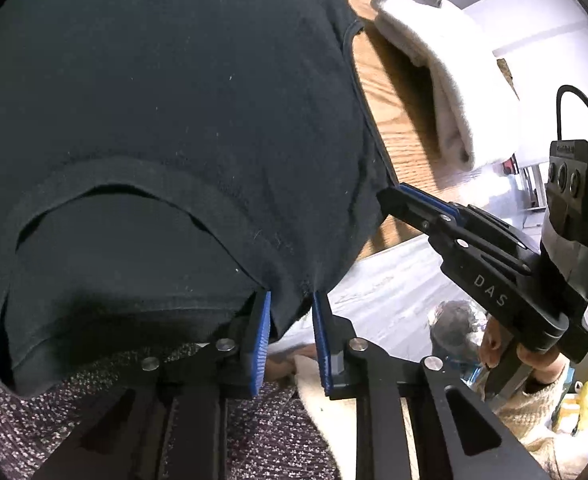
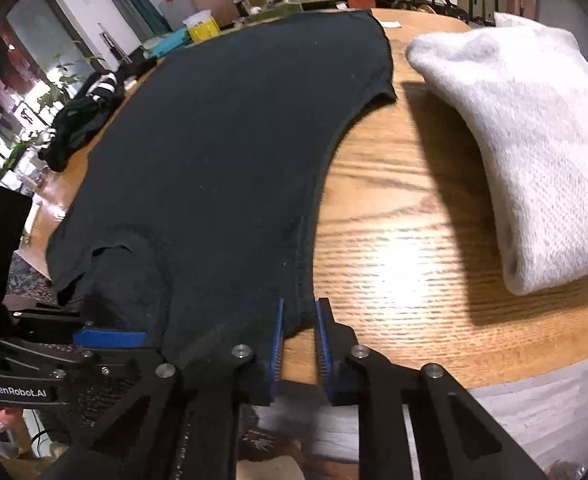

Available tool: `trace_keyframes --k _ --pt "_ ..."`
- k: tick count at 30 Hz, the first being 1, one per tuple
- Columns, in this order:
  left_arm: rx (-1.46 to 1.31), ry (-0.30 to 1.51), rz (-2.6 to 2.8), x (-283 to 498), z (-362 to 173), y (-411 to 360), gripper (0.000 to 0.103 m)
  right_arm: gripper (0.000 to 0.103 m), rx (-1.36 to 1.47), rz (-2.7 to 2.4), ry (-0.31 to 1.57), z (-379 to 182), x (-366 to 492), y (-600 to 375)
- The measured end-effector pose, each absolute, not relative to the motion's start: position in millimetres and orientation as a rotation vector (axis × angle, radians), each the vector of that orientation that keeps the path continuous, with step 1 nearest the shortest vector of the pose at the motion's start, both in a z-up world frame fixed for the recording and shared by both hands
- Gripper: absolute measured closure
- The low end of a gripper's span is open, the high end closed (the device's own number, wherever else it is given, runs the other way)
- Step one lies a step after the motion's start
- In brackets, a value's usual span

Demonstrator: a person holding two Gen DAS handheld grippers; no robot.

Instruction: Fold clothes

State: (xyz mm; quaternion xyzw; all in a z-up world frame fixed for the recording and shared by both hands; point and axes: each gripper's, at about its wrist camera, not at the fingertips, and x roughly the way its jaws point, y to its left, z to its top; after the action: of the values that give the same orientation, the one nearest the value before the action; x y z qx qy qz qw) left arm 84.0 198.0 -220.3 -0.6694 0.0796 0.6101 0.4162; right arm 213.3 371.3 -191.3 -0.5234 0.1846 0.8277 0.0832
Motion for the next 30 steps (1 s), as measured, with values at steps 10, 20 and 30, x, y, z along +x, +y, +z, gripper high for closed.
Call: trace_keyframes --k 10,20,30 --pt "-1.691 0.221 1.517 94.9 -222.0 181.2 0.085 0.08 -1.573 2.422 0.478 -188.9 211.2 363.9" --pt "-1.574 0.215 1.595 77.1 -194.2 179.2 0.065 0.065 -1.487 2.571 0.538 -169.4 193.5 345.1" --pt "-1.484 0.218 1.825 44.9 -161.2 81.5 0.065 0.063 -1.539 2.572 0.544 -178.5 182.2 332.7"
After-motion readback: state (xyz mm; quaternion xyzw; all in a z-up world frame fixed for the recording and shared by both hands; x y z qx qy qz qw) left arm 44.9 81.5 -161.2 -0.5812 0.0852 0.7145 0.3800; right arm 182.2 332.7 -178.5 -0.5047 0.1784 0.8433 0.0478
